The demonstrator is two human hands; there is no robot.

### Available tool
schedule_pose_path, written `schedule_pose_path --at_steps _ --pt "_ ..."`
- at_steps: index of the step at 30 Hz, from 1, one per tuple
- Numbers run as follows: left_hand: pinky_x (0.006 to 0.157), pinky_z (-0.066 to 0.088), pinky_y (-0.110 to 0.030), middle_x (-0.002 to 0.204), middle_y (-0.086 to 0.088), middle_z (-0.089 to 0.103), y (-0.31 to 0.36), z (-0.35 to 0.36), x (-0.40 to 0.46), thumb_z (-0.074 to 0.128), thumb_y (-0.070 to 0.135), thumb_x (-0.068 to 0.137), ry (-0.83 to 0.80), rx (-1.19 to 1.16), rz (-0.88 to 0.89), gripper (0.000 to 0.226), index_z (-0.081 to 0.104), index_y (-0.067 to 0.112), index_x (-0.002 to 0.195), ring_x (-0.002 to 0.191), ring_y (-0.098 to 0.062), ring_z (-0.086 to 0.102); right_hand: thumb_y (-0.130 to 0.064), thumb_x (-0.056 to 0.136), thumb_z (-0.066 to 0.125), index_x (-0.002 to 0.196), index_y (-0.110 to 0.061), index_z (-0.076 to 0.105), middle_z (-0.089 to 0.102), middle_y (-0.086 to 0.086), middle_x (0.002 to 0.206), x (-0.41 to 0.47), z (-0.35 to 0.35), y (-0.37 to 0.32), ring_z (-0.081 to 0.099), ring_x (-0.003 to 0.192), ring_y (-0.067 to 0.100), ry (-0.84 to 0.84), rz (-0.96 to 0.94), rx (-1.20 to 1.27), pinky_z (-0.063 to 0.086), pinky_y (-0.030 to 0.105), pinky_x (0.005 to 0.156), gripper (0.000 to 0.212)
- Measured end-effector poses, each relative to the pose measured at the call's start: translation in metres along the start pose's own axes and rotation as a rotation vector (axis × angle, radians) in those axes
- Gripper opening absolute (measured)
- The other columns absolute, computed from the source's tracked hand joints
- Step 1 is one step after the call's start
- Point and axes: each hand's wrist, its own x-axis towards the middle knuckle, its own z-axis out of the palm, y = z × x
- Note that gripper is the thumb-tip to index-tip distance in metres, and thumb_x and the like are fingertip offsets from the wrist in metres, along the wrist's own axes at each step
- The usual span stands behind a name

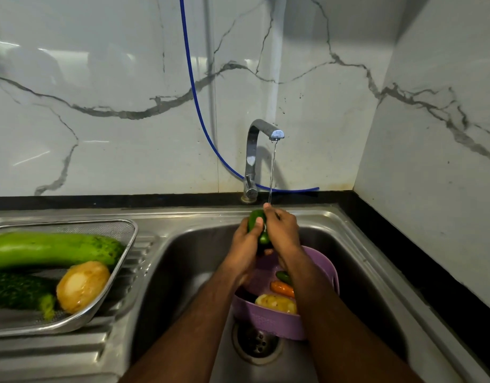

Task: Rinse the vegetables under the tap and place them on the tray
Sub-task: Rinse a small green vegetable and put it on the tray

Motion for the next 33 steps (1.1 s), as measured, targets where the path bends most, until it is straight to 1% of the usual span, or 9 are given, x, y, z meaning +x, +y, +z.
schedule_pose_path --at_steps 4,10,15,17,20,22,26,29,33 --pt "0.091 0.057 -0.048 0.120 -0.016 0.067 -0.002 0.003 0.003 0.046 0.026 0.104 0.037 -0.011 -0.012 0.031 0.055 0.015 0.132 0.108 -0.030 0.068 -0.031 0.102 0.059 0.108 -0.024 0.071 0.072 0.010 0.114 0.002 -0.009 -0.004 0.069 0.107 0.027 -0.186 0.179 0.166 0.057 0.051 0.098 0.015" --pt "0.067 0.062 -0.037 0.119 -0.022 0.067 0.005 -0.009 0.003 0.048 0.046 0.100 0.110 -0.154 -0.160 0.048 0.054 0.008 0.129 0.103 -0.033 0.071 -0.011 0.096 0.066 0.131 -0.018 0.062 0.070 0.017 0.127 -0.004 -0.029 0.001 0.066 0.120 0.034 -0.522 0.258 0.406 0.052 0.049 0.106 0.036" --pt "0.072 0.062 -0.042 0.118 -0.023 0.068 0.006 -0.014 0.002 0.050 0.059 0.093 0.012 -0.142 -0.262 0.057 0.057 0.015 0.129 0.097 -0.038 0.073 -0.041 0.093 0.071 0.123 -0.028 0.068 0.071 0.007 0.124 0.000 -0.020 0.002 0.069 0.113 0.027 -0.346 0.174 0.207 0.058 0.049 0.098 0.032" --pt "0.073 0.059 -0.038 0.113 -0.016 0.072 0.004 -0.016 0.002 0.054 0.063 0.090 -0.015 -0.003 -0.255 0.055 0.064 0.019 0.122 0.097 -0.031 0.072 -0.043 0.096 0.067 0.130 -0.031 0.064 0.067 0.000 0.128 -0.001 -0.015 0.002 0.064 0.114 0.020 -0.262 0.110 0.161 0.058 0.040 0.094 0.037" --pt "0.072 0.054 -0.035 0.107 -0.016 0.073 0.000 -0.016 0.005 0.061 0.047 0.093 0.019 0.040 -0.195 0.043 0.070 0.011 0.114 0.093 -0.026 0.065 -0.042 0.101 0.059 0.143 -0.027 0.054 0.060 -0.006 0.129 0.000 -0.008 0.002 0.058 0.111 0.012 -0.224 0.038 0.147 0.051 0.025 0.079 0.045" --pt "0.077 0.052 -0.037 0.111 -0.022 0.071 0.001 -0.014 0.005 0.059 0.037 0.097 0.043 -0.027 -0.171 0.038 0.070 0.006 0.115 0.094 -0.028 0.063 -0.042 0.105 0.052 0.144 -0.028 0.054 0.061 0.000 0.131 0.000 -0.006 0.002 0.061 0.111 0.015 -0.230 0.073 0.191 0.053 0.030 0.083 0.042" --pt "0.072 0.054 -0.032 0.094 -0.012 0.073 0.005 -0.010 0.003 0.052 0.030 0.101 0.080 -0.137 -0.170 0.035 0.064 0.006 0.123 0.080 -0.021 0.064 -0.024 0.109 0.046 0.144 -0.023 0.056 0.062 0.009 0.136 0.002 -0.009 0.001 0.064 0.118 0.026 -0.227 0.172 0.477 0.055 0.048 0.102 0.037" --pt "0.074 0.056 -0.035 0.112 -0.015 0.069 0.006 -0.010 0.002 0.045 0.022 0.104 0.041 -0.174 -0.135 0.033 0.055 0.020 0.135 0.086 -0.024 0.066 -0.021 0.107 0.049 0.142 -0.023 0.054 0.061 0.010 0.135 -0.001 -0.008 0.001 0.065 0.111 0.025 -0.204 0.185 0.541 0.060 0.039 0.084 0.035" --pt "0.084 0.058 -0.041 0.130 -0.016 0.059 0.008 -0.011 -0.003 0.041 0.008 0.103 -0.043 -0.173 -0.048 0.044 0.050 0.026 0.142 0.104 -0.031 0.064 -0.031 0.111 0.038 0.116 -0.029 0.065 0.065 0.010 0.121 -0.002 -0.006 -0.003 0.066 0.106 0.027 -0.126 0.149 0.425 0.060 0.043 0.083 0.028"
